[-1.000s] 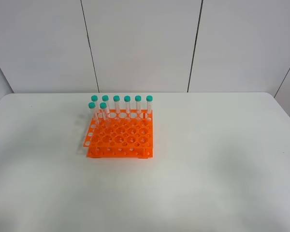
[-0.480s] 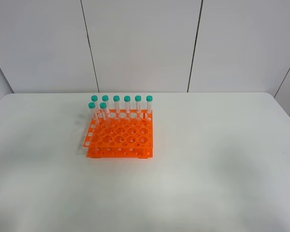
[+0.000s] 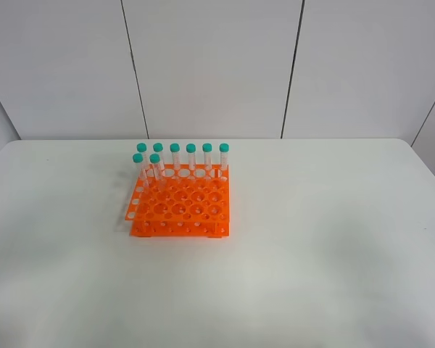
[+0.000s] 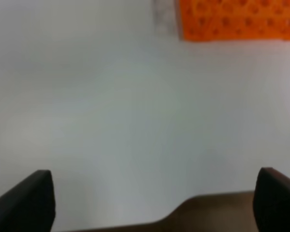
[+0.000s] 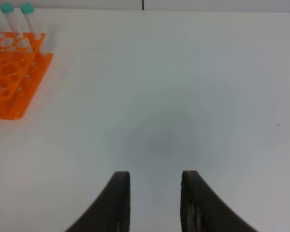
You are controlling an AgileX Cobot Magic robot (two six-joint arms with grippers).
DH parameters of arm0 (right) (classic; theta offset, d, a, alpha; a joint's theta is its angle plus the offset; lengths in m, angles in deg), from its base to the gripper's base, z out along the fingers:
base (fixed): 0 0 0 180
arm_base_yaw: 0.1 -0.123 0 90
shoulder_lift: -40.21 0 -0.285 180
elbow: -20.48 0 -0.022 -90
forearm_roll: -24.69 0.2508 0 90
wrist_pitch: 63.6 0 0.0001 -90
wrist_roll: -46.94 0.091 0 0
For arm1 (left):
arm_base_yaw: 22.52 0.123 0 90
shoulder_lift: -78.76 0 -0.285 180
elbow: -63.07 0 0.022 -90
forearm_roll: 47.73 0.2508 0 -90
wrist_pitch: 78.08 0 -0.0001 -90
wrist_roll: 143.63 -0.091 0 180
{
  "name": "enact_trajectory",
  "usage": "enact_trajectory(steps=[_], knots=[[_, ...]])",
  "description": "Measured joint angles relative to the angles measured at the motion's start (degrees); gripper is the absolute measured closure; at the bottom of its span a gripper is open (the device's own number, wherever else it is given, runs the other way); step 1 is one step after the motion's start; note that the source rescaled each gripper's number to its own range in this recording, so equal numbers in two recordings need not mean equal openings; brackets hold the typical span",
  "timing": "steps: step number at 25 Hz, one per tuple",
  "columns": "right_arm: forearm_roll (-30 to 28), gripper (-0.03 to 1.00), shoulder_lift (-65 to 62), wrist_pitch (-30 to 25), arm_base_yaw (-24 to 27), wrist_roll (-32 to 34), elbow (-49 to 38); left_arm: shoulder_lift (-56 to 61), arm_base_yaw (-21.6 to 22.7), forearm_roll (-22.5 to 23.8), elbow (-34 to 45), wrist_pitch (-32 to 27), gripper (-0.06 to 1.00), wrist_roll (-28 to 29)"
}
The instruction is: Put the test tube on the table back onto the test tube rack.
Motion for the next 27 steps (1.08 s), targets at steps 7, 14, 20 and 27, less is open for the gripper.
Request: enact_trajectory(steps=[7,14,20,27], knots=[[0.0,0.68,0.0,0.0,0.0,0.0,0.0,9.0,0.0,1.0,0.3,0.0,-0.05,2.1],[0.0,0.68,0.0,0.0,0.0,0.0,0.0,9.0,0.0,1.0,0.3,0.0,-0.05,2.2],[0.0,0.68,0.0,0.0,0.0,0.0,0.0,9.0,0.0,1.0,0.3,0.0,-0.05,2.2],[0.0,0.68,0.0,0.0,0.0,0.0,0.0,9.0,0.0,1.0,0.3,0.0,-0.05,2.2]])
